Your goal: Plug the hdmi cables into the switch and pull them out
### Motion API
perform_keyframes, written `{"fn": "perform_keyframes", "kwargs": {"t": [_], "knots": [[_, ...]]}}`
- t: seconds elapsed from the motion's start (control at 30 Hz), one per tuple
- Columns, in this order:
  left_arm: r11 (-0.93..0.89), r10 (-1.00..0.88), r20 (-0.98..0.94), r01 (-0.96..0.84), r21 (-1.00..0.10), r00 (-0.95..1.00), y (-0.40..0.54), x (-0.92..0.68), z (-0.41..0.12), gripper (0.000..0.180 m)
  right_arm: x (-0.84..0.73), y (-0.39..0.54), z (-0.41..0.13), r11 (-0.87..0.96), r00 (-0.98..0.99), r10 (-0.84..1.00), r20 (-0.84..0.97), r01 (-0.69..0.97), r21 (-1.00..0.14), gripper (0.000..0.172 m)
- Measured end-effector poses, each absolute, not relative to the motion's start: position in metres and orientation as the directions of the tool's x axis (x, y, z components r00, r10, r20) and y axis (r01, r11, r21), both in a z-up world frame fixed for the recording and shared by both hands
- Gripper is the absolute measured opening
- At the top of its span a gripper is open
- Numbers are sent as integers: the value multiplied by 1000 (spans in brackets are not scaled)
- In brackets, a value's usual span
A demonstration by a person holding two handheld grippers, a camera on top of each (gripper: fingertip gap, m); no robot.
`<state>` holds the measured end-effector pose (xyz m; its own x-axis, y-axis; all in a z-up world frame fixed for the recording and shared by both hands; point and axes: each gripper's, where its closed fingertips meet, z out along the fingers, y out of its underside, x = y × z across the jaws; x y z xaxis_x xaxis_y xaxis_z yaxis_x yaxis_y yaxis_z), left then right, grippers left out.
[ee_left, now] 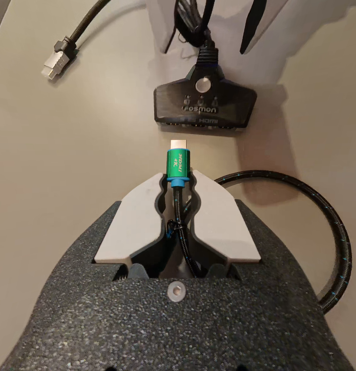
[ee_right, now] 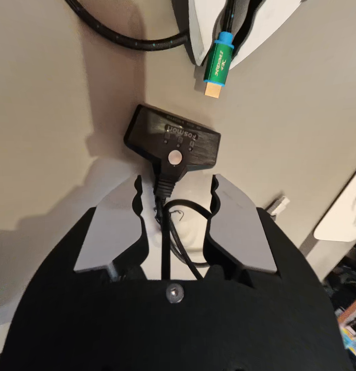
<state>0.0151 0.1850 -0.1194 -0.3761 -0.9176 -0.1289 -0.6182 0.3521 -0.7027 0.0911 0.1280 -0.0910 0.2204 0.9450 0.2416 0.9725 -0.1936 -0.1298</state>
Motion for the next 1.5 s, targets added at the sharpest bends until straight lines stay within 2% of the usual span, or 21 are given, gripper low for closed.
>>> {"fn": "perform_keyframes", "kwargs": {"t": [0.1, 0.17, 0.3, 0.37, 0.47, 0.5, 0.57, 0.67, 0.7, 0.87, 0.93, 1.07, 1.3, 1.4, 1.5], "knots": [[365, -917, -146, -633, -683, -372, 187, 14, -125, 21, 97, 127, -106, -222, 227, 962, 151, 974, -52, 58], [363, -917, -145, -630, -687, -371, 186, 14, -125, 20, 105, 127, -116, -252, 248, 961, 121, 968, 18, 61], [371, -915, -154, -629, -683, -373, 186, 12, -125, 20, 109, 129, -115, -274, 268, 956, 118, 961, 44, 60], [377, -913, -158, -628, -680, -377, 184, 12, -125, 20, 115, 130, -112, -275, 264, 954, 144, 959, 66, 65], [384, -910, -163, -627, -678, -381, 183, 12, -125, 20, 114, 133, -103, -297, 289, 941, 177, 955, 20, 68], [384, -910, -163, -626, -679, -382, 183, 12, -125, 20, 118, 133, -102, -308, 297, 937, 185, 951, 36, 66], [382, -910, -160, -624, -681, -382, 183, 13, -125, 20, 134, 128, -109, -315, 286, 939, 191, 937, 148, 67], [383, -910, -163, -622, -683, -381, 183, 13, -125, 20, 155, 108, -129, -306, 292, 952, 92, 895, 325, 67], [383, -910, -165, -621, -683, -380, 183, 13, -125, 20, 155, 104, -130, -316, 316, 947, 53, 890, 329, 59], [393, -908, -184, -616, -683, -376, 183, 13, -124, 20, 151, 101, -132, -323, 331, 944, -11, 928, 187, 50], [414, -902, -215, -608, -678, -374, 183, 14, -124, 20, 141, 102, -132, -342, 344, 939, -10, 936, 83, 40], [496, -867, -325, -585, -641, -379, 182, 19, -120, 19, 119, 106, -129, -300, 312, 944, 103, 947, -114, 39], [691, -706, -611, -535, -486, -358, 185, 27, -107, 16, 97, 119, -118, -246, 331, 881, 337, 931, -271, 39], [763, -601, -727, -510, -397, -334, 186, 30, -98, 15, 91, 118, -116, -227, 320, 880, 351, 933, -281, 39], [796, -539, -785, -488, -357, -305, 185, 33, -88, 14, 90, 120, -117, -226, 324, 874, 363, 931, -285, 39]]}}
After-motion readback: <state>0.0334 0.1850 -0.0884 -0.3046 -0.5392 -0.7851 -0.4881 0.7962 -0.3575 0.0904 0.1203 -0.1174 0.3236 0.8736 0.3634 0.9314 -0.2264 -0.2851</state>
